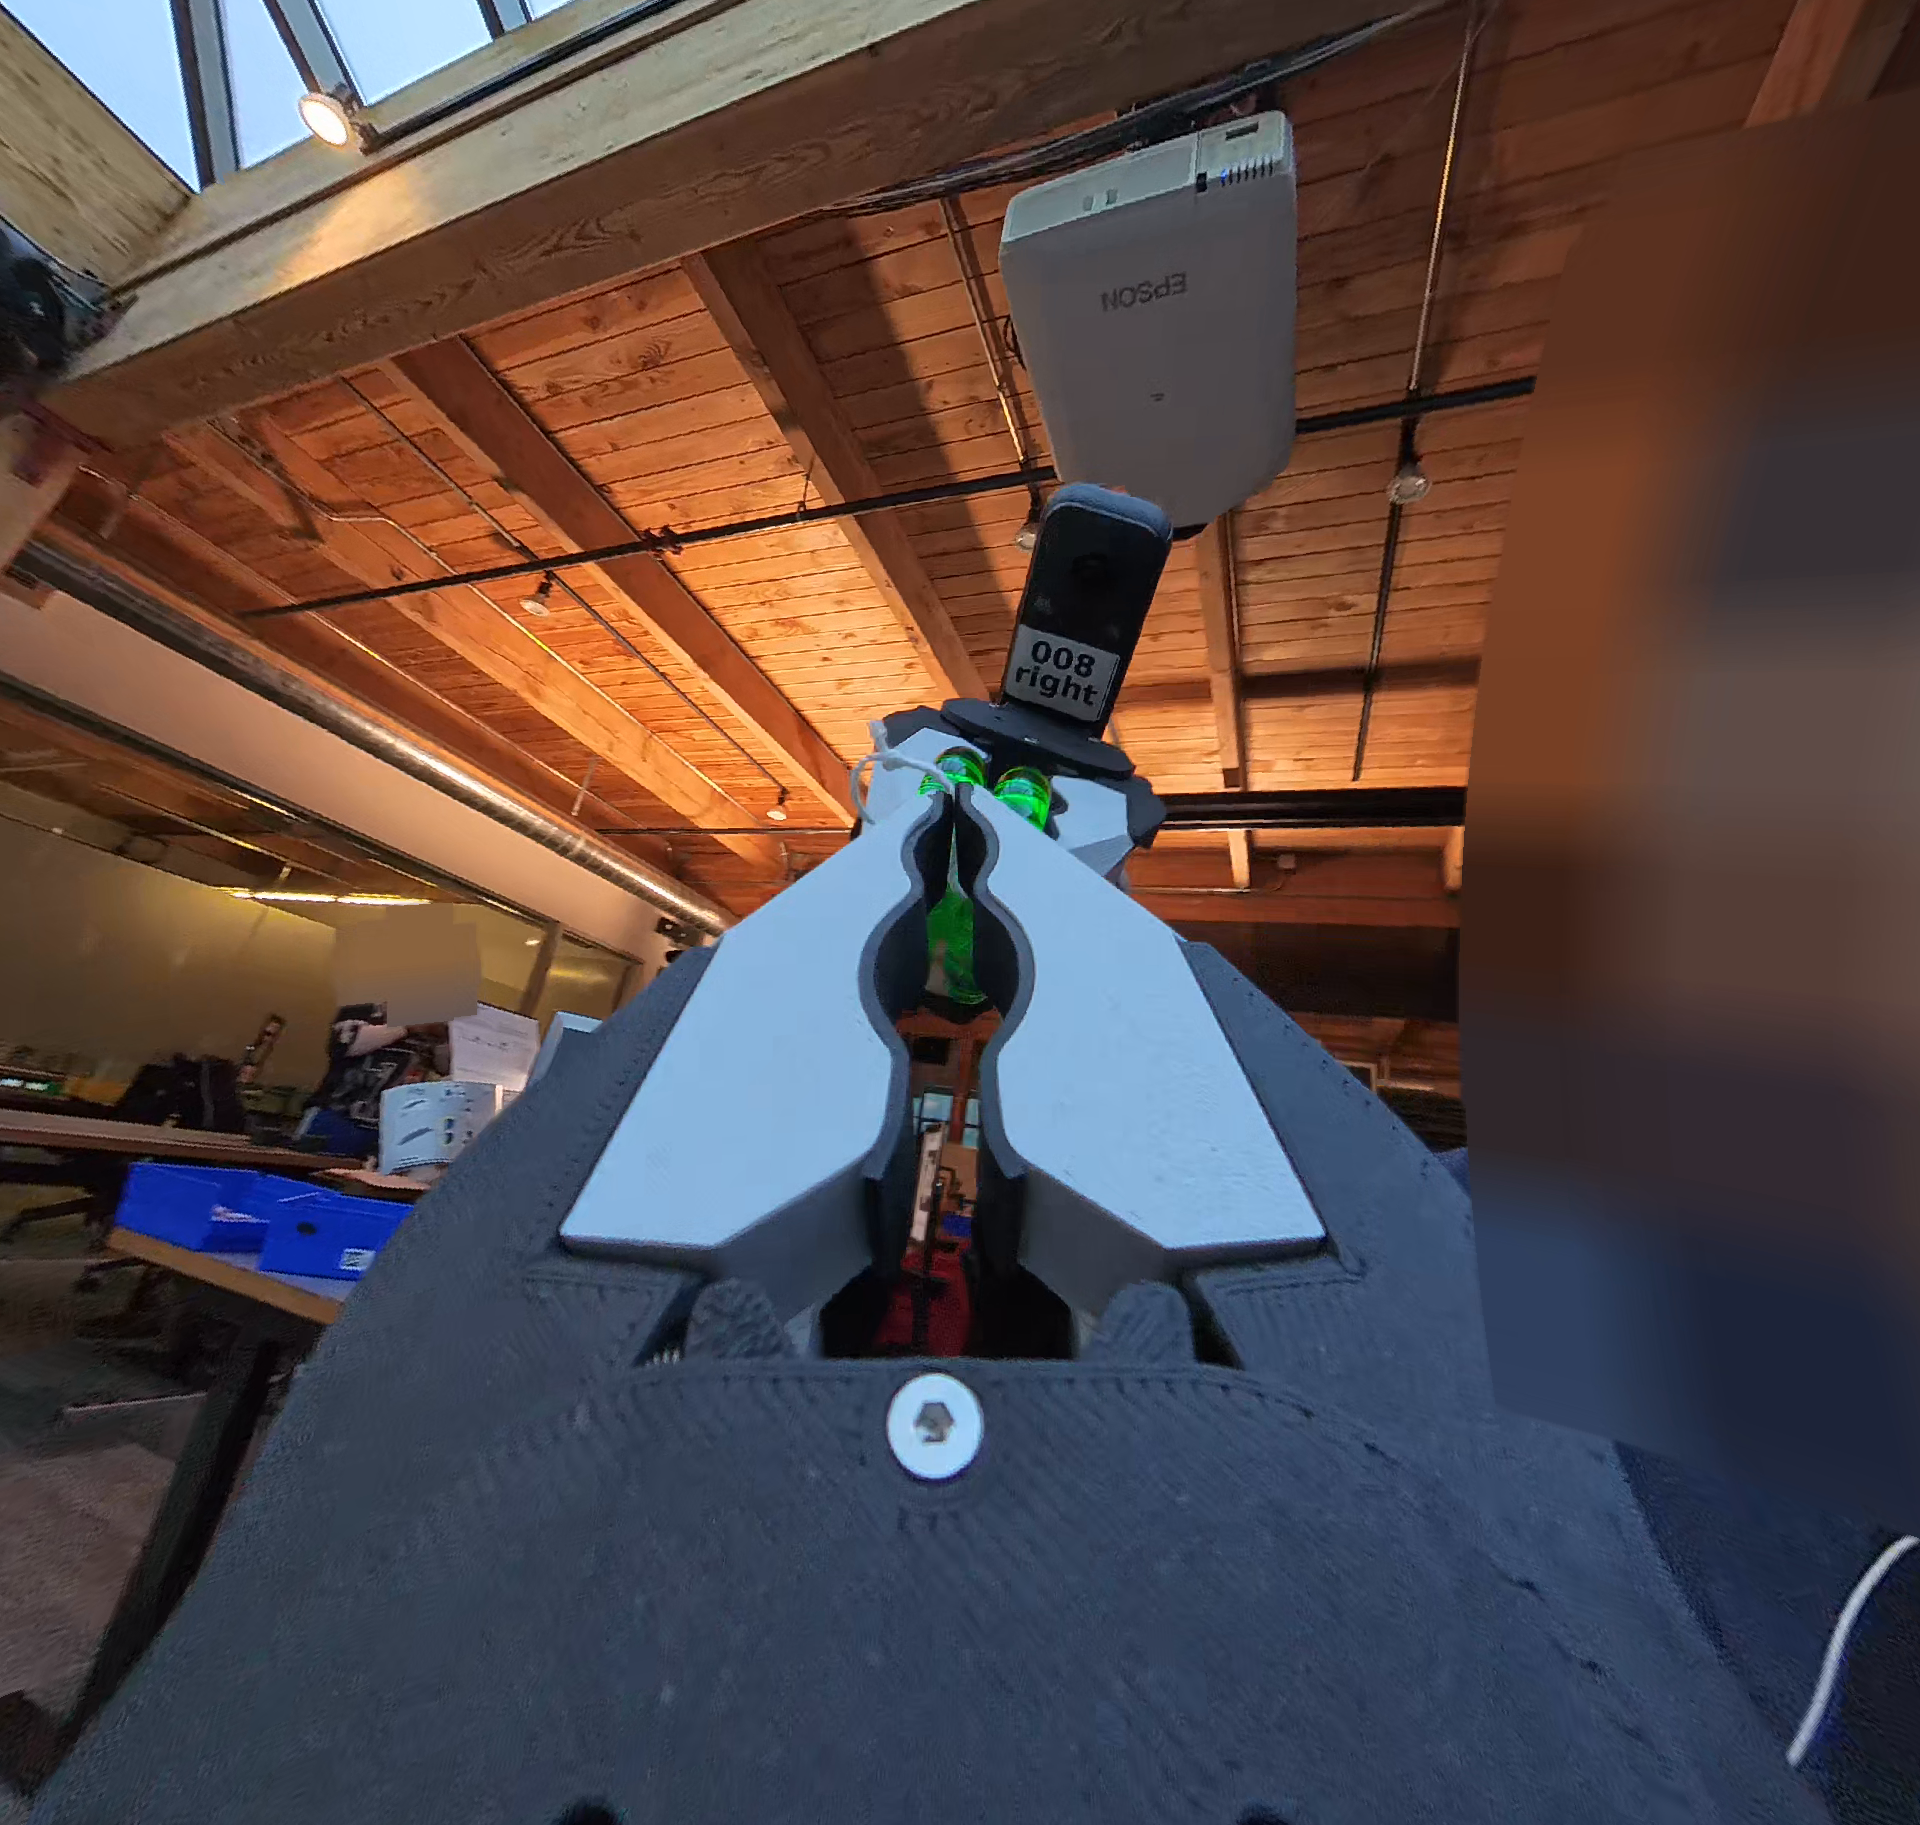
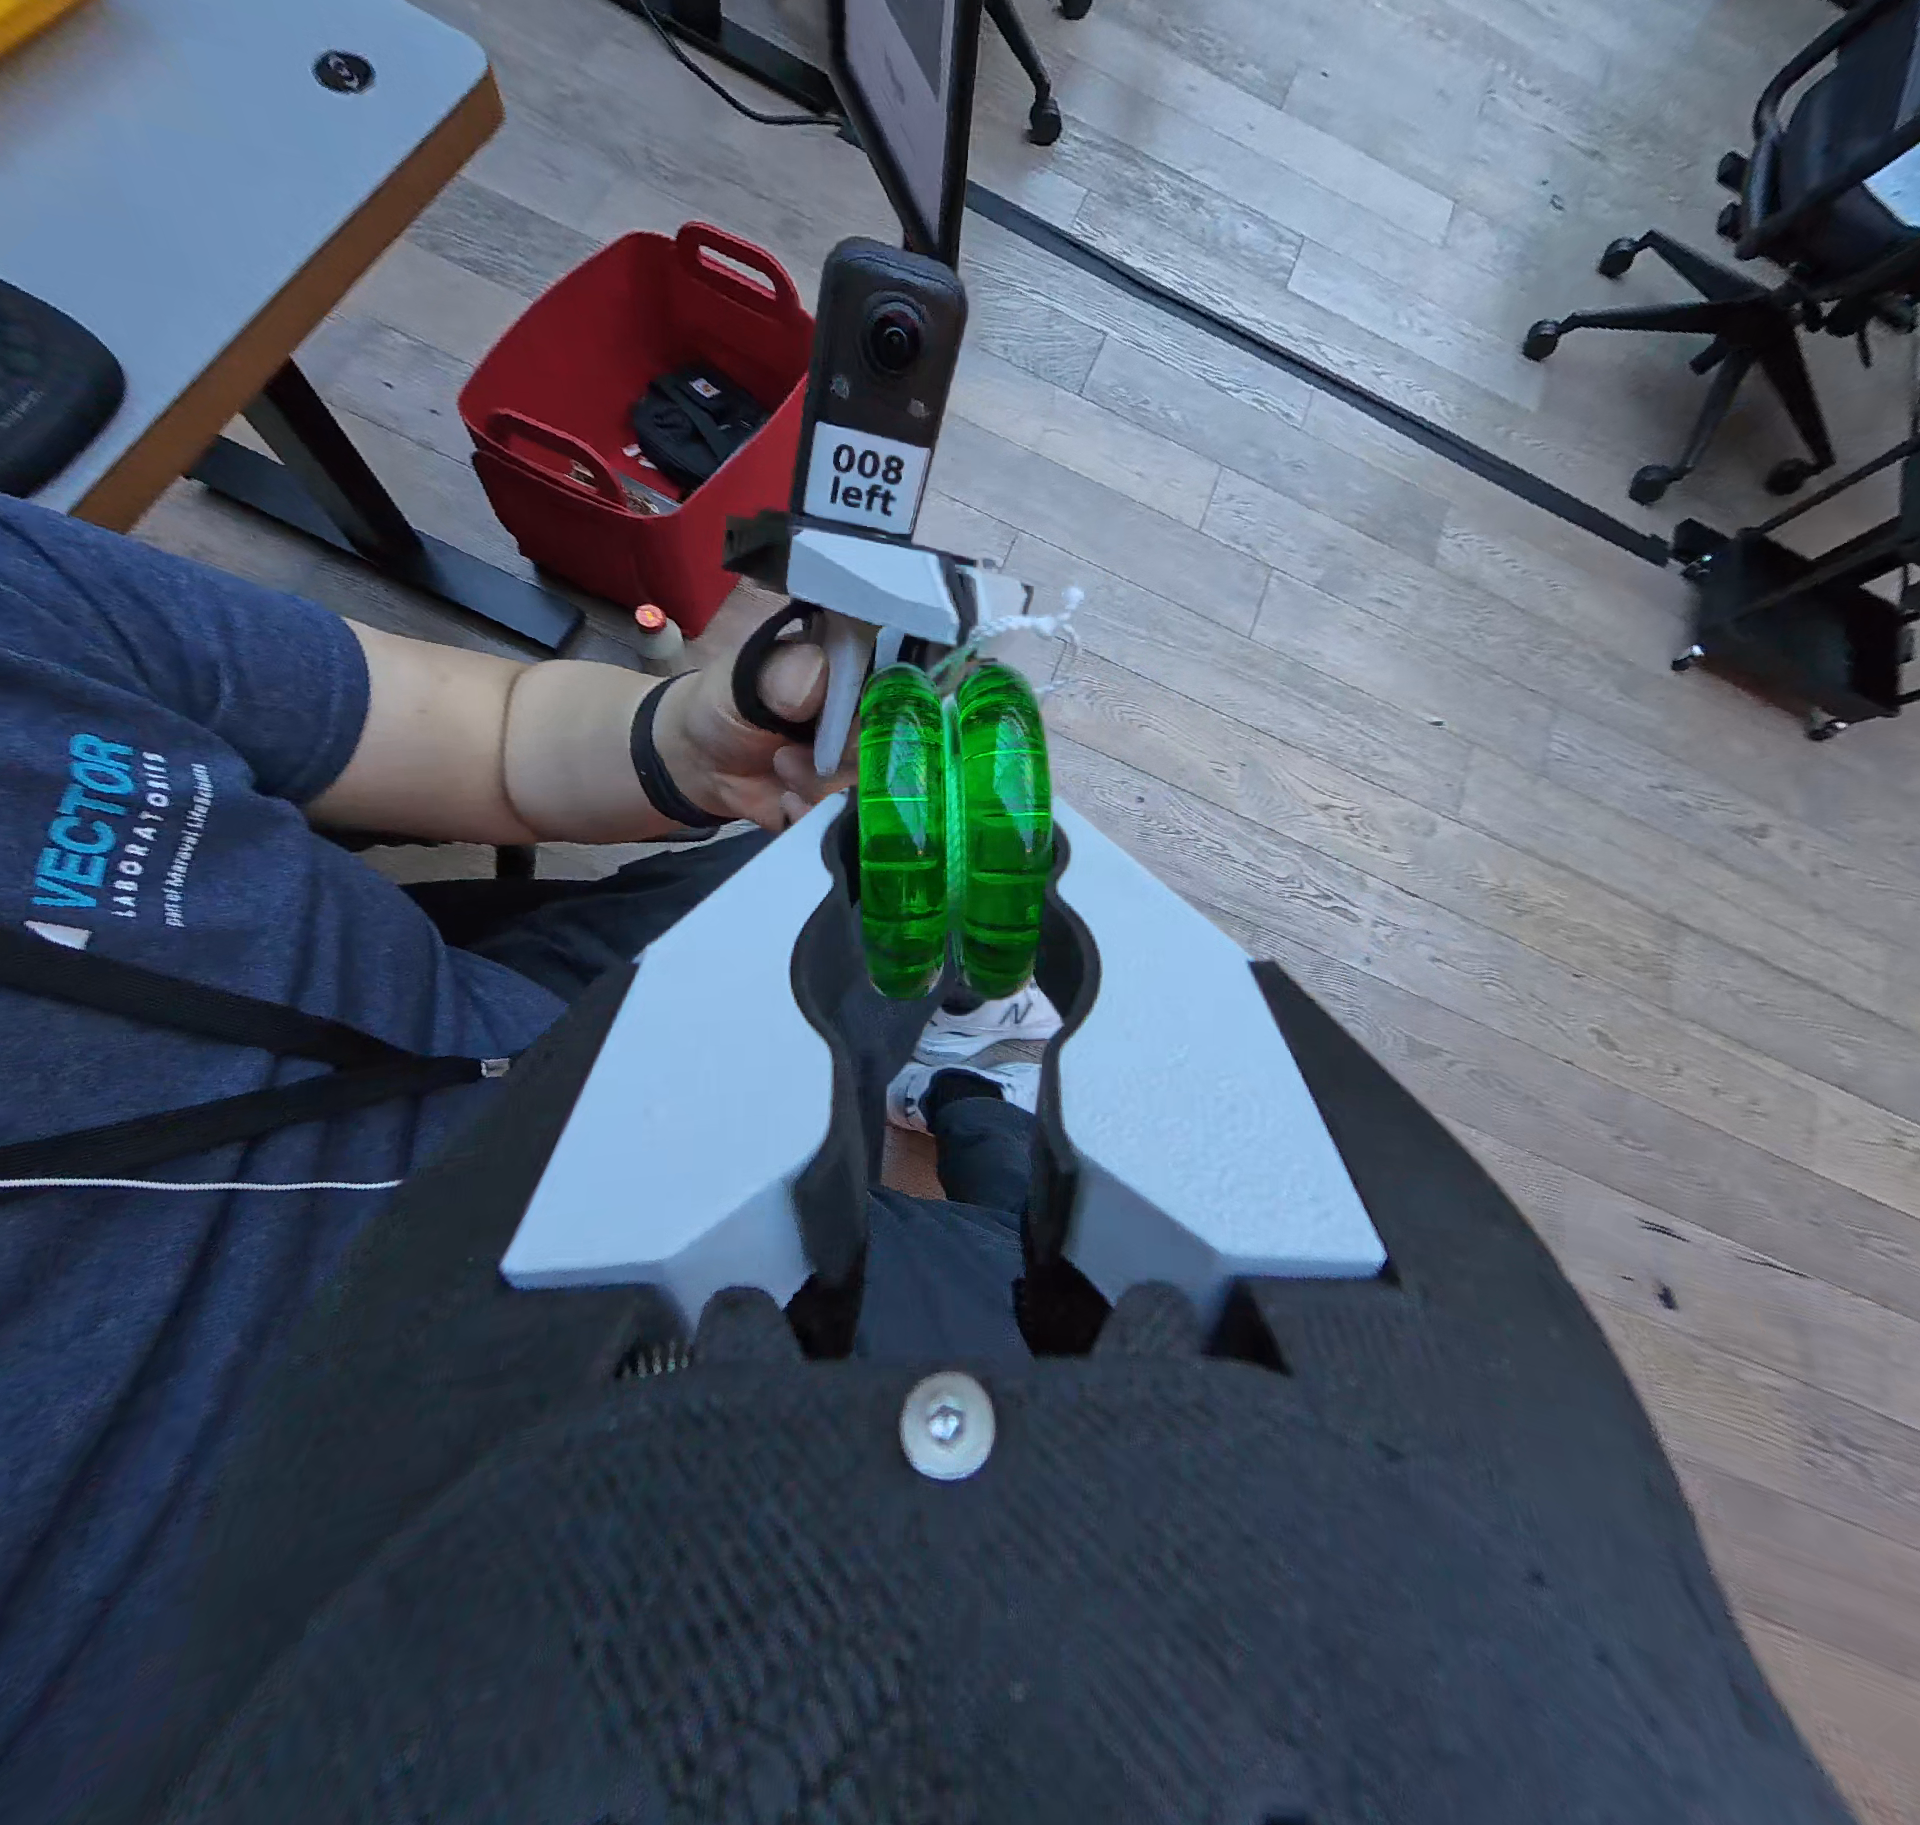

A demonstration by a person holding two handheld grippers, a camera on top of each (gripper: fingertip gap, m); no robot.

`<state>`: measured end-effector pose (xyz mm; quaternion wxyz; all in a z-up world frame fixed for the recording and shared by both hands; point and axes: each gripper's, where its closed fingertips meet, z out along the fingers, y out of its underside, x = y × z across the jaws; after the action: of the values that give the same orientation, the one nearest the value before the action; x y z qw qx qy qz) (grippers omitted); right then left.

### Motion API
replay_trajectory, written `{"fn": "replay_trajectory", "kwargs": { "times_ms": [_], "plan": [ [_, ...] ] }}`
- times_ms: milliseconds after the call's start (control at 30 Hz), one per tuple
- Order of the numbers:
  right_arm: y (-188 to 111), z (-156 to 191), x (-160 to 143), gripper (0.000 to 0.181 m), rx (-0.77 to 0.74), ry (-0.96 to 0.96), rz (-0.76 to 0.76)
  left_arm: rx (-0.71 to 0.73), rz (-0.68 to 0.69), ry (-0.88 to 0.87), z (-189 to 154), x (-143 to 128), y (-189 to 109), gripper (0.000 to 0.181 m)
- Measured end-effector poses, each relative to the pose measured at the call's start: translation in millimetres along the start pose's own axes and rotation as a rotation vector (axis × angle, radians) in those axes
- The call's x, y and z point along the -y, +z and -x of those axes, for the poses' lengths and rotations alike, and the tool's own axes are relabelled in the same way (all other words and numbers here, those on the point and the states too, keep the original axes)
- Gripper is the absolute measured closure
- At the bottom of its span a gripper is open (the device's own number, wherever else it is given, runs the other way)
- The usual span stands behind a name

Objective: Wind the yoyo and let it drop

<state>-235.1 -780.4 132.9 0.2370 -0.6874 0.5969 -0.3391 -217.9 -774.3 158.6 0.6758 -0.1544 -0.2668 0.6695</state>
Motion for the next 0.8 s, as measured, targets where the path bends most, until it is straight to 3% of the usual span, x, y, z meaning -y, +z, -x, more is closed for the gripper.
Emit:
{"fn": "replay_trajectory", "kwargs": {
  "times_ms": [233, 633, 800],
  "plan": [
    [0, -9, 1, 0.153, -0.012, 0.089, 0.006, 0.039, 0.045, 0.116, 0, -8, 3, 0.181],
    [-4, -20, -5, 0.153, -0.066, 0.109, 0.043, 0.054, 0.057, 0.156, 2, -11, 3, 0.181],
    [-7, -12, 0, 0.153, -0.007, 0.146, 0.024, 0.082, 0.064, 0.195, 6, -12, 3, 0.181]
  ]
}}
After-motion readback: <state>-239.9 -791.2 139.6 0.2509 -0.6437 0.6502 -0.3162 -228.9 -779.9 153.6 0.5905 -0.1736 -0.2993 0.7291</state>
